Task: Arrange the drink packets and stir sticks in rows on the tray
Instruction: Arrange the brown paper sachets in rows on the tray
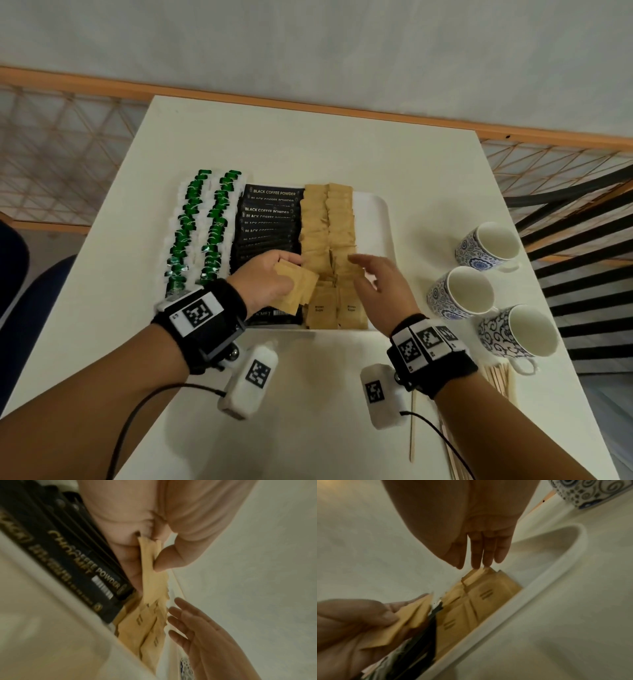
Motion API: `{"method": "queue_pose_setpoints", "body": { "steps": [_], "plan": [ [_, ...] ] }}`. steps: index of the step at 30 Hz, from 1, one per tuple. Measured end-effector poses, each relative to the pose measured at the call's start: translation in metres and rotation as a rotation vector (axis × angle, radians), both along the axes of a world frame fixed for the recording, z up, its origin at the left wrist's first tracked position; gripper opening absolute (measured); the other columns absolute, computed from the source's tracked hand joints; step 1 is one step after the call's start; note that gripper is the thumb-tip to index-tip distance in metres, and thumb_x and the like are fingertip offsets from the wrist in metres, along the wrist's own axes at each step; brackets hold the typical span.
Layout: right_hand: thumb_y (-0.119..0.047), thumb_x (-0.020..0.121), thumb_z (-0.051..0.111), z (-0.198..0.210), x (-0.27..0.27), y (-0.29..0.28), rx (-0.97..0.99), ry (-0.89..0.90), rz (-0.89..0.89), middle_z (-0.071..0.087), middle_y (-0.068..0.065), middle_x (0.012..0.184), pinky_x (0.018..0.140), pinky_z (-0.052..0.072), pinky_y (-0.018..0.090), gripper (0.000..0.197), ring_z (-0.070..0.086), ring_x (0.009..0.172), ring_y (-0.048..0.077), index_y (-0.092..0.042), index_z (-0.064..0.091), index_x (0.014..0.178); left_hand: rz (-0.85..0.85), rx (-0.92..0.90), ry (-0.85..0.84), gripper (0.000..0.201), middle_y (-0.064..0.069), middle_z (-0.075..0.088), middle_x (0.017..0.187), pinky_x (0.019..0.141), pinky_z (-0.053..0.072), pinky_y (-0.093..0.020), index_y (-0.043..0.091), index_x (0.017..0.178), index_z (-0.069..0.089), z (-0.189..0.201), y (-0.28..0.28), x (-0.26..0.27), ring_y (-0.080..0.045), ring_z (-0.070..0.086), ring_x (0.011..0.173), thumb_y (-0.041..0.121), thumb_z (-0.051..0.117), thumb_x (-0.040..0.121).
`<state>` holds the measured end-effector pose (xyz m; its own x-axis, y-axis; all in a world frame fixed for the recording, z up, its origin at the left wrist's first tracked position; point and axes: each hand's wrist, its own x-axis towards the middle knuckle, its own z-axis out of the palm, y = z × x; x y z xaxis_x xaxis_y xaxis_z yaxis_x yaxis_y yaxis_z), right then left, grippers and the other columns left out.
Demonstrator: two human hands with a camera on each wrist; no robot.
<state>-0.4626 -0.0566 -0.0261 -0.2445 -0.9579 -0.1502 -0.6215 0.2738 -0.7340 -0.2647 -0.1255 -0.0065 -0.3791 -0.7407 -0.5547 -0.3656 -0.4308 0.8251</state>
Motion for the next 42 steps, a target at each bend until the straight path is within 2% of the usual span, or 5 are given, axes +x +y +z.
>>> {"method": "queue_pose_setpoints", "body": {
  "steps": [4,12,26,34,42],
  "plan": [
    [-0.035,0.091,0.059,0.006,0.019,0.013,0.066,-0.204,0.070,0.065,-0.013,0.101,0.080,0.048,0.016,0.027,0.060,0.091,-0.001,-0.032,0.061,0.118,-0.012,0.033,0.162,0.040,-0.013,0.068,0.095,0.073,0.057,-0.037,0.018,0.105,0.062,-0.009,0.017,-0.004,-0.021,0.065,0.083,-0.014,0.062,0.081],
    [-0.010,0.083,0.071,0.012,0.017,0.021,0.125,-0.581,-0.046,0.066,0.003,0.072,0.059,0.051,0.020,0.026,0.061,0.058,0.007,-0.024,0.064,0.104,0.129,0.086,0.175,0.028,-0.008,0.070,0.085,0.048,0.054,-0.024,0.015,0.104,0.065,-0.012,0.030,-0.011,-0.017,0.065,0.063,0.017,0.076,0.078],
    [0.000,0.079,0.072,0.010,0.009,0.028,0.061,-0.667,-0.182,0.067,-0.003,0.070,0.056,0.049,0.019,0.020,0.062,0.059,0.008,-0.016,0.068,0.091,0.021,0.121,0.154,0.013,-0.009,0.063,0.091,0.043,0.052,-0.023,0.011,0.098,0.060,-0.013,0.039,-0.016,-0.017,0.062,0.067,0.001,0.060,0.090],
    [-0.019,0.085,0.068,0.008,-0.030,0.028,0.143,-0.160,0.008,0.074,-0.003,0.085,0.081,0.052,0.024,0.012,0.067,0.083,0.013,-0.024,0.072,0.096,-0.006,0.084,0.051,0.040,-0.011,0.058,0.109,0.059,0.058,-0.028,0.021,0.096,0.058,-0.018,0.033,-0.019,-0.026,0.065,0.081,-0.015,0.045,0.084],
    [-0.027,0.089,0.064,0.004,-0.022,0.019,0.224,0.070,0.155,0.070,-0.006,0.096,0.078,0.041,0.014,0.022,0.059,0.087,0.006,-0.024,0.070,0.110,0.127,0.091,0.168,0.031,-0.008,0.066,0.100,0.063,0.057,-0.019,0.018,0.099,0.062,-0.015,0.024,-0.011,-0.015,0.065,0.085,-0.010,0.054,0.089]
  ]
}}
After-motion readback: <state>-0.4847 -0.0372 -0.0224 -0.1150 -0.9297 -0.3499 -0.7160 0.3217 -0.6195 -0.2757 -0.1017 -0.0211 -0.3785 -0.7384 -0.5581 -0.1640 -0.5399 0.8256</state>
